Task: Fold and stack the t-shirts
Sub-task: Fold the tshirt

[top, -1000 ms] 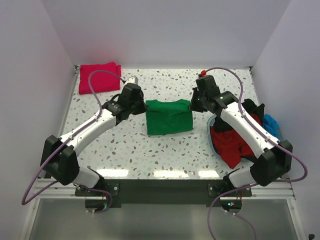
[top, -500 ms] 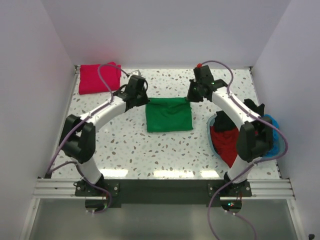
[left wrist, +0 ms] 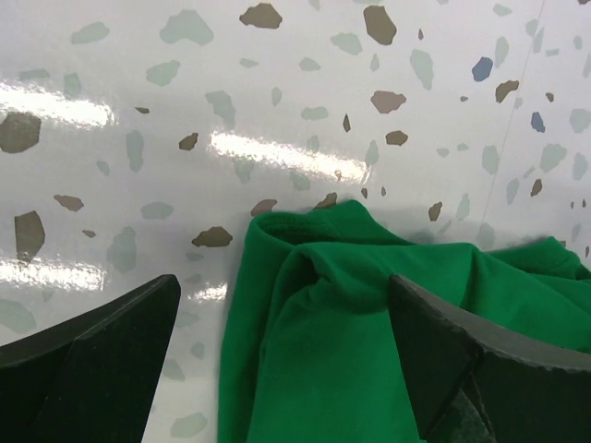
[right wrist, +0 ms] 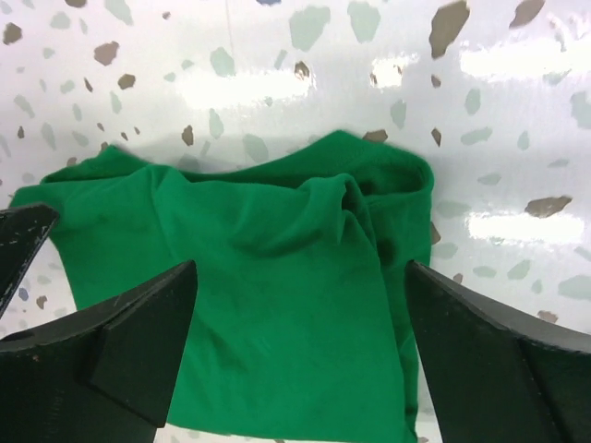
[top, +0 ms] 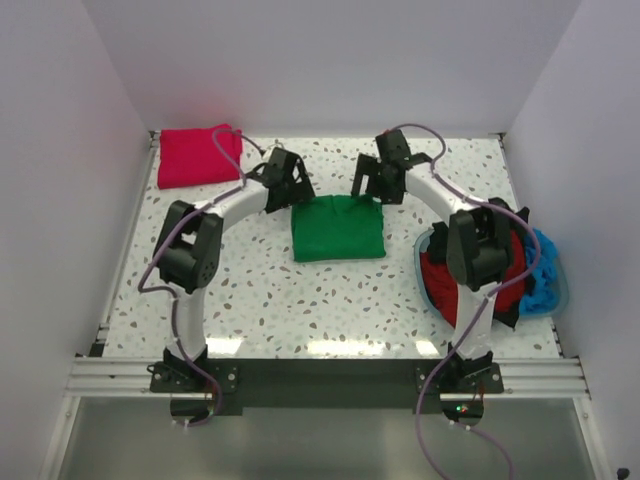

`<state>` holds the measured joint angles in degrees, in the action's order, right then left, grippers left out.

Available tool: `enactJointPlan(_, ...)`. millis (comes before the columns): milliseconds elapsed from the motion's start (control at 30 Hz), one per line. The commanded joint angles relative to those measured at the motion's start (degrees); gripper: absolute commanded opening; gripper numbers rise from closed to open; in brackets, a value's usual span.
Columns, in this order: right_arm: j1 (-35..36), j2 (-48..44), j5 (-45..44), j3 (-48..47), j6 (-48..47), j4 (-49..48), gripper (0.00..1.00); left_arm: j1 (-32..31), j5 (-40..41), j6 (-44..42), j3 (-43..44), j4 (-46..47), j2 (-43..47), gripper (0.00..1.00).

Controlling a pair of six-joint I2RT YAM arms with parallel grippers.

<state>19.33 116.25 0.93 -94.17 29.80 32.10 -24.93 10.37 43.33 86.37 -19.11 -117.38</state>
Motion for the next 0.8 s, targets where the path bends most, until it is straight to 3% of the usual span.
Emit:
enactJointPlan(0, -0.61, -2.68, -0.05, -4.01, -0.18, -0.54, 0.99, 0.41, 1.32, -1.14, 1.62, 1.97, 5.40, 1.00)
enactJointPlan(233, 0.26, -16.39, 3.11, 8.99, -2.11, -8.61, 0.99, 0.32, -7.28, -5.45, -11.99, 7.07, 13.14, 1.00)
enactJointPlan(333, 1.32, -18.86, 9.95, 12.78, -2.47, -12.48, 0.99, 0.32, -8.43, -5.71, -15.08, 7.16, 13.76, 1.00)
enactJointPlan(400, 2.20, -16.42, 14.95, 12.35, -1.86, -13.46, 0.99, 0.32, -10.01, -5.80, -15.88, 7.51, 13.58, 1.00)
enactJointPlan(533, 3.87, -10.26, 16.91, 9.36, 0.43, -14.78, 0.99, 0.32, -10.99, -5.54, -15.80, 7.16, 12.36, 1.00)
enactJointPlan(767, 3.52, 1.16, 8.75, -0.46, 3.07, -12.50, 0.99, 0.32, -11.69, -6.33, -14.03, 5.67, 8.67, 1.00)
